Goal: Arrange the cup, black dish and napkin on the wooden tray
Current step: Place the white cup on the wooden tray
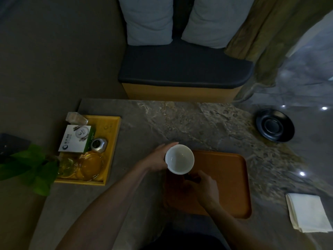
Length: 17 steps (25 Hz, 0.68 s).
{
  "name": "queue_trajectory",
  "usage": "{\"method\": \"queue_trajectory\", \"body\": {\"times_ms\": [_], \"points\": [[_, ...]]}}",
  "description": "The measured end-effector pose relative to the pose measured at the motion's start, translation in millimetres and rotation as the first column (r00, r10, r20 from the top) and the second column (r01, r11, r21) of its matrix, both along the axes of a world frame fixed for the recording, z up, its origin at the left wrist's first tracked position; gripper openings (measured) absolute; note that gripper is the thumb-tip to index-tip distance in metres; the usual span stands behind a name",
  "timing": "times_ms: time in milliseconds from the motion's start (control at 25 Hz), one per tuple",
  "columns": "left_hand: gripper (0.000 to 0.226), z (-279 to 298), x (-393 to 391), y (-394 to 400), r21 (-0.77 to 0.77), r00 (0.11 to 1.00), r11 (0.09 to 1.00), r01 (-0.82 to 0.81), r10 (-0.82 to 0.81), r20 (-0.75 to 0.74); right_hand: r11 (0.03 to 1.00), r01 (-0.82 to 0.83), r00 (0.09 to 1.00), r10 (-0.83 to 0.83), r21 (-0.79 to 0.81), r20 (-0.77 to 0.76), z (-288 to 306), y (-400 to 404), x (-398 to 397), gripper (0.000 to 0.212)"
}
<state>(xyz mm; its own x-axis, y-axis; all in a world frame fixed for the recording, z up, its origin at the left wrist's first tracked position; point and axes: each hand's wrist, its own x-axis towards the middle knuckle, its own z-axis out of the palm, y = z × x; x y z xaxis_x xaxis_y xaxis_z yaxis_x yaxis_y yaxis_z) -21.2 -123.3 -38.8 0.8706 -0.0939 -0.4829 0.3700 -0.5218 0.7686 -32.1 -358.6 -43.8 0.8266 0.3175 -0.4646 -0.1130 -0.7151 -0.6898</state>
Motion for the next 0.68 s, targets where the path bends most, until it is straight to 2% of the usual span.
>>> {"method": "queue_trajectory", "body": {"times_ms": [120, 320, 480, 600, 680], "points": [[0.092, -1.1, 0.9, -2.3, 0.011, 0.999, 1.000, -0.022, 0.022, -0.050, 1.000, -0.011, 1.000, 0.011, 0.021, 0.008, 0.2, 4.7, -4.7, 0.022], [0.066, 2.9, -13.1, -12.2, -0.055, 0.961, 0.960, -0.275, 0.276, 0.007, 0.999, -0.026, 0.999, 0.025, 0.041, 0.033, 3.4, 14.8, -8.9, 0.026], [0.054, -1.4, -29.9, -24.9, 0.055, 0.890, 0.890, -0.452, 0.454, -0.034, 0.994, -0.109, 0.994, 0.108, 0.023, 0.025, 5.6, 14.0, -6.5, 0.035], [0.053, -7.8, -46.1, -39.5, 0.151, 0.856, 0.862, -0.485, 0.503, -0.118, 0.970, -0.241, 0.971, 0.241, -0.031, -0.002, 6.0, 8.6, -0.6, 0.037], [0.054, -9.4, -61.5, -50.3, 0.199, 0.849, 0.853, -0.483, 0.512, -0.132, 0.934, -0.336, 0.941, 0.339, -0.124, 0.006, 9.1, -1.8, 3.4, 0.032]]}}
